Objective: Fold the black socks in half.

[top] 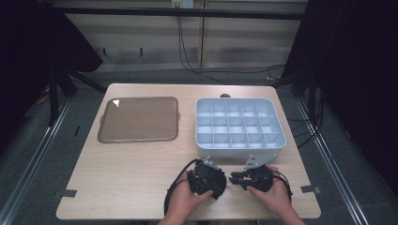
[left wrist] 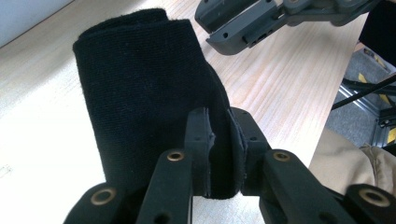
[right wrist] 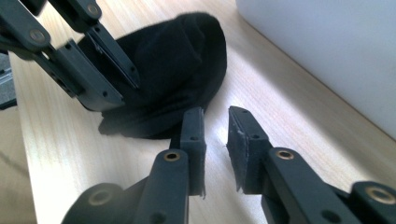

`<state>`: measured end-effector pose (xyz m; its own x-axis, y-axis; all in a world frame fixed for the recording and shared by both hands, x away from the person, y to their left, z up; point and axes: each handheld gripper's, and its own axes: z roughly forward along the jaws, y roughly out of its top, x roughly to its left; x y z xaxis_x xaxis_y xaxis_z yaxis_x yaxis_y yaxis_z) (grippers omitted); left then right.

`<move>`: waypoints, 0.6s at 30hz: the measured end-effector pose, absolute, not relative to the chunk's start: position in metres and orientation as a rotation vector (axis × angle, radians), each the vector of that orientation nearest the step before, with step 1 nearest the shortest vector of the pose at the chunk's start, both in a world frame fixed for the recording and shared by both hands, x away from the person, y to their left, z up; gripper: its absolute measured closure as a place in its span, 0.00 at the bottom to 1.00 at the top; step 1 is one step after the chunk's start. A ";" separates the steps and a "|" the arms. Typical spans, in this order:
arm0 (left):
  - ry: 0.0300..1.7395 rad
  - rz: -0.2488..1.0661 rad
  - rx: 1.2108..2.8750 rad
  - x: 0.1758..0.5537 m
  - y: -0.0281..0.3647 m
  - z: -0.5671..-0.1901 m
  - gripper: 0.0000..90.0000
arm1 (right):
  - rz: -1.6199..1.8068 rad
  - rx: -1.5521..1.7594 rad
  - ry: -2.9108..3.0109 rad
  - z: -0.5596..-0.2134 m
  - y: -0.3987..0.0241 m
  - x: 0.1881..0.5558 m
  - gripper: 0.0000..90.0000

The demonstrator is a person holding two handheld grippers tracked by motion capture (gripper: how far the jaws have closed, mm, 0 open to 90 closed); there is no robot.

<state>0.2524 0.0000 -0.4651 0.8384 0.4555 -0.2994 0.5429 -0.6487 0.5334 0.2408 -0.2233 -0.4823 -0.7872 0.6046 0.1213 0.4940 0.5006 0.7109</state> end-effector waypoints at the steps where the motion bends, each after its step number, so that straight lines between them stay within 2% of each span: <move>1: 0.726 -0.182 2.387 0.252 0.000 -0.465 0.87 | 1.168 0.969 2.587 -0.480 -0.223 0.240 0.82; 7: 0.726 -0.187 2.383 0.253 0.000 -0.465 0.86 | 1.189 0.972 2.576 -0.473 -0.220 0.241 0.71; 18: 0.718 -0.183 2.385 0.251 0.000 -0.464 0.83 | 1.199 0.975 2.568 -0.466 -0.208 0.246 0.64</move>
